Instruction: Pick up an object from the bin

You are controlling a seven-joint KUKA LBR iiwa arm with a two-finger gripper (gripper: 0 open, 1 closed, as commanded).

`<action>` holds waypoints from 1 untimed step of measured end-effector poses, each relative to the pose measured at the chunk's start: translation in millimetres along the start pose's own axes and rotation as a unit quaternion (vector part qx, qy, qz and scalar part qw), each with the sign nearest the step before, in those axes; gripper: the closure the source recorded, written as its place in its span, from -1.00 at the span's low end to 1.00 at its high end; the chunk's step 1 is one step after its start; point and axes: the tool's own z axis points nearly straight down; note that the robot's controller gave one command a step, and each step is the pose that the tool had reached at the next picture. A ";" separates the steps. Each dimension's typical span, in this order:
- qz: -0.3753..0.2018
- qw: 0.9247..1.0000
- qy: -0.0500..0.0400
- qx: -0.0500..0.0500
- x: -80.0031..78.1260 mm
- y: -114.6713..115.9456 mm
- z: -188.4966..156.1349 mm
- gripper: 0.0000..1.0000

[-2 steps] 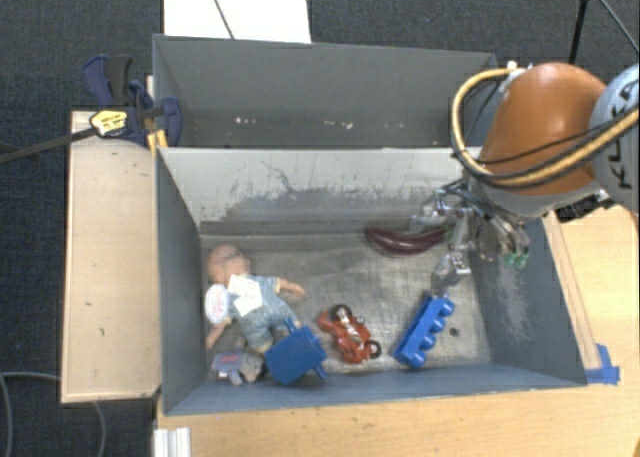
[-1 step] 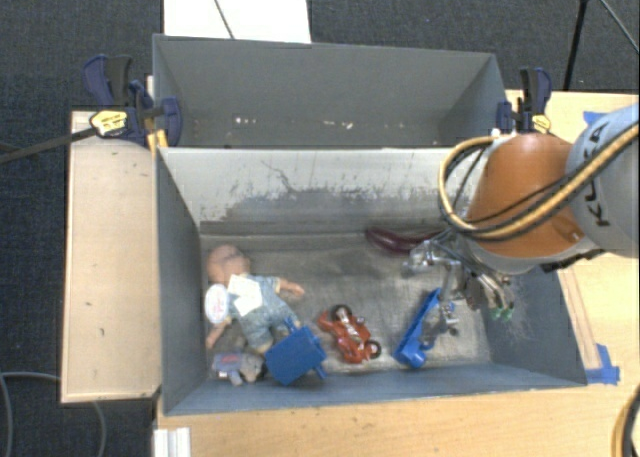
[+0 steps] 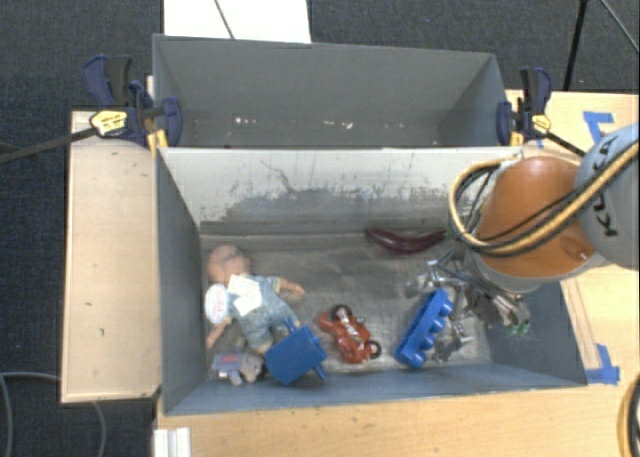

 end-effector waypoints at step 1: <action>-0.154 0.988 -0.008 0.003 -18.4 -33.5 28.4 1.00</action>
Offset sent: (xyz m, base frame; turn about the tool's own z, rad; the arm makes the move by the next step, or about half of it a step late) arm 0.0000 0.0000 0.0000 0.0000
